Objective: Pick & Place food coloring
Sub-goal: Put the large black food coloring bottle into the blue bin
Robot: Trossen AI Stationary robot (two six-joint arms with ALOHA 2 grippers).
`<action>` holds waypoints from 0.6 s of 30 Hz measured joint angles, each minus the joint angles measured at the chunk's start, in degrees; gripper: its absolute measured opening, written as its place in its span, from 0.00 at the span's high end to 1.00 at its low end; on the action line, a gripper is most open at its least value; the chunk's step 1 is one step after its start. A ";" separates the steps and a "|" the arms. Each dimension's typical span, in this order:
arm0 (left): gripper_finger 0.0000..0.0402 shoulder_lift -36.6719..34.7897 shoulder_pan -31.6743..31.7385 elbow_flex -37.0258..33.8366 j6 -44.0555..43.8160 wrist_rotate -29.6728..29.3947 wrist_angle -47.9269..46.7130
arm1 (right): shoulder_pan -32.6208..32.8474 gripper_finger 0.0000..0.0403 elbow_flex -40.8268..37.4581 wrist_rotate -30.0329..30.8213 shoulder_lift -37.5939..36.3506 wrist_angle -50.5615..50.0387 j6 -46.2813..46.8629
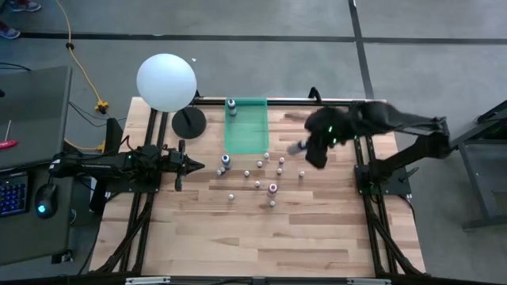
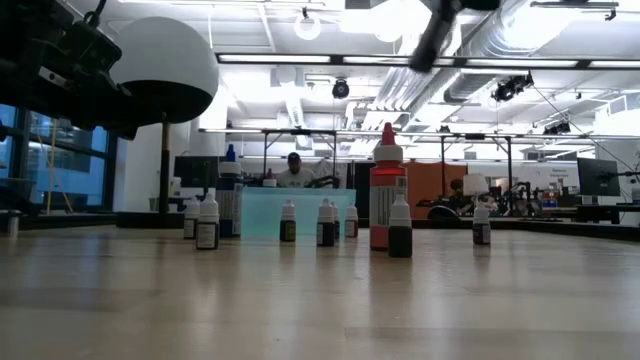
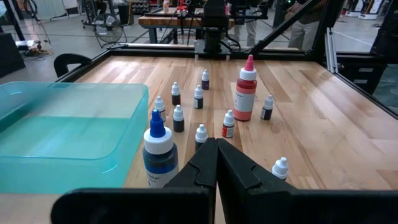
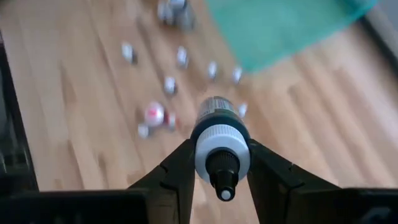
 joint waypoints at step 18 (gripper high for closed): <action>1.00 -0.01 0.00 0.00 0.00 0.00 0.00 | -20.24 0.72 35.62 -4.10 26.30 4.98 -15.99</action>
